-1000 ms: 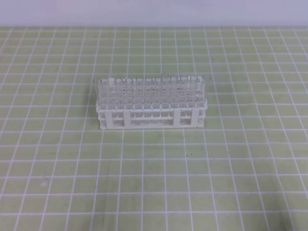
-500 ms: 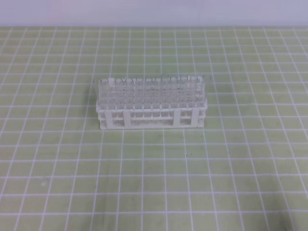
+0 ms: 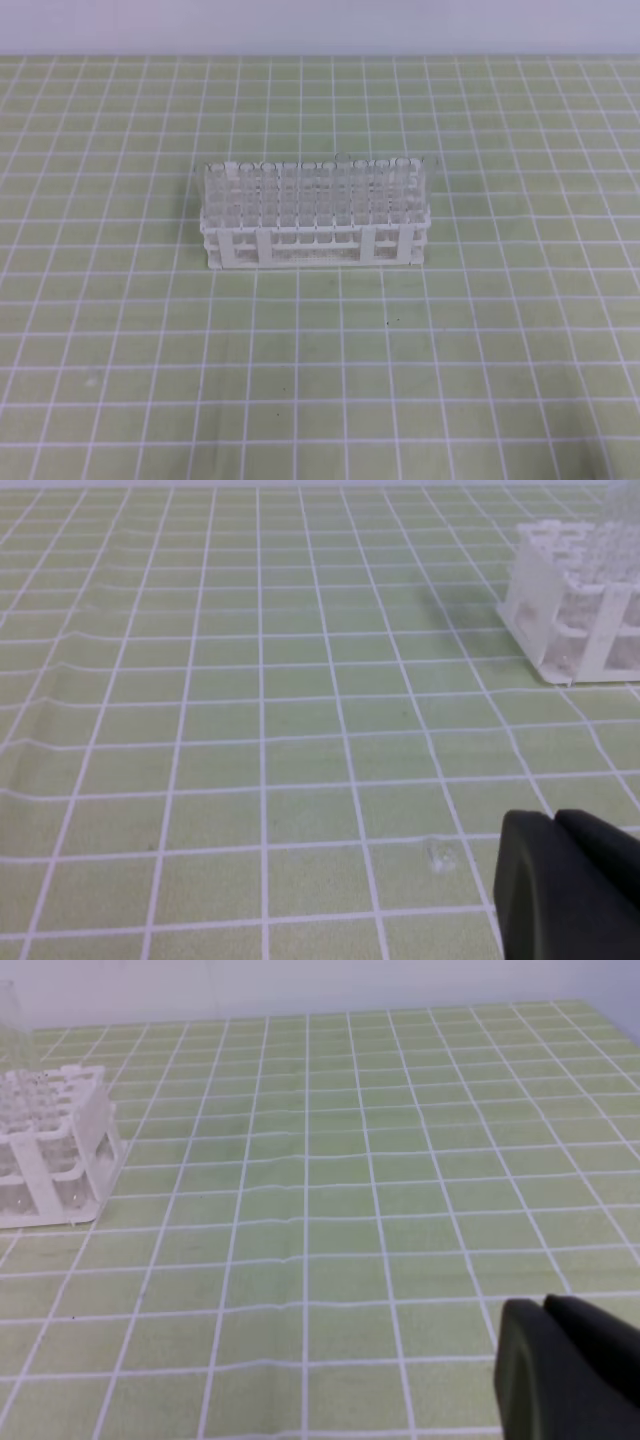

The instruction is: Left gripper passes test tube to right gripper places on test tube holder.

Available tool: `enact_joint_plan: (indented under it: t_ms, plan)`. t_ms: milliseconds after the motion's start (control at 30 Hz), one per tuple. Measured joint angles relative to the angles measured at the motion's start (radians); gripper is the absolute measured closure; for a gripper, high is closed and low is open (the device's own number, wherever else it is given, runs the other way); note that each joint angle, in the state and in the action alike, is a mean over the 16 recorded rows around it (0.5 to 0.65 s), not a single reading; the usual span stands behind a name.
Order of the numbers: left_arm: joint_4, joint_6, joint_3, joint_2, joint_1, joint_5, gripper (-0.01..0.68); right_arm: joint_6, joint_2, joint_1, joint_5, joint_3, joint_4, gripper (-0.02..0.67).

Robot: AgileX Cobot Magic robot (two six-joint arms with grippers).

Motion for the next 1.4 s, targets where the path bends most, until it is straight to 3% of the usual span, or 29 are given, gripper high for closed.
enact_joint_plan:
  t_ms: [1400]
  plan:
    - [0.001,0.000,-0.004,0.007,0.001,0.001,0.675,0.001,0.001,0.000,0.000,0.000,0.001,0.665]
